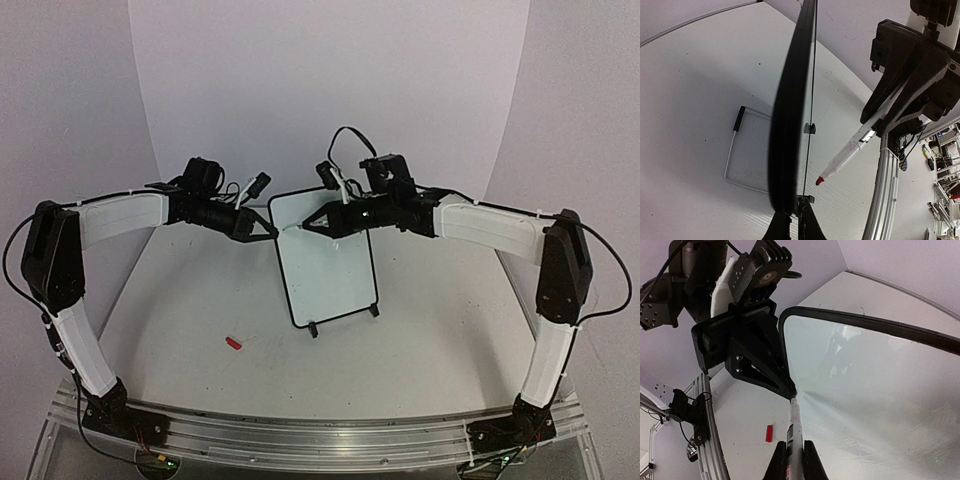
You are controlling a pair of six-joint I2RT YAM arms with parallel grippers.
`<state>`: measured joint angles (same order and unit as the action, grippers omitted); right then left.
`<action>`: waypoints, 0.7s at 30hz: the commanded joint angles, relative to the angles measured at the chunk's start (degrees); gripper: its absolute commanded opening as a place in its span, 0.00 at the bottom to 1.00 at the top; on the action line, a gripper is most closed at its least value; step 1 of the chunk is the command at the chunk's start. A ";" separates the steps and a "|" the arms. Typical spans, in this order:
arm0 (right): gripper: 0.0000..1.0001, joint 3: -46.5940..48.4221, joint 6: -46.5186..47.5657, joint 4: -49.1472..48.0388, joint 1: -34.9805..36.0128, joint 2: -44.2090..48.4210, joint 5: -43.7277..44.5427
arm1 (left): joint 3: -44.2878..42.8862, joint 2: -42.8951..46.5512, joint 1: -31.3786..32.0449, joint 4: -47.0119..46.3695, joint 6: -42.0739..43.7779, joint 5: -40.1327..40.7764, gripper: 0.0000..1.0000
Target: Write a sentence on the whiteboard
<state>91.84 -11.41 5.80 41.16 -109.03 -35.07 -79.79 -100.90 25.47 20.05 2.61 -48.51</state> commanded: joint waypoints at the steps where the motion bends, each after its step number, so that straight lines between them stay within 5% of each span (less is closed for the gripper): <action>1: 0.00 3.01 0.86 0.64 0.33 -1.51 1.40 | 0.11 0.76 0.56 -0.02 2.55 0.72 0.00; 21: 0.00 4.11 -0.73 -2.03 0.34 0.38 9.65 | -0.11 0.80 0.99 0.70 3.30 0.95 0.00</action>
<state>93.65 -11.79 7.27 41.83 -110.56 -30.61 -79.79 -100.90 25.50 20.05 3.01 -47.99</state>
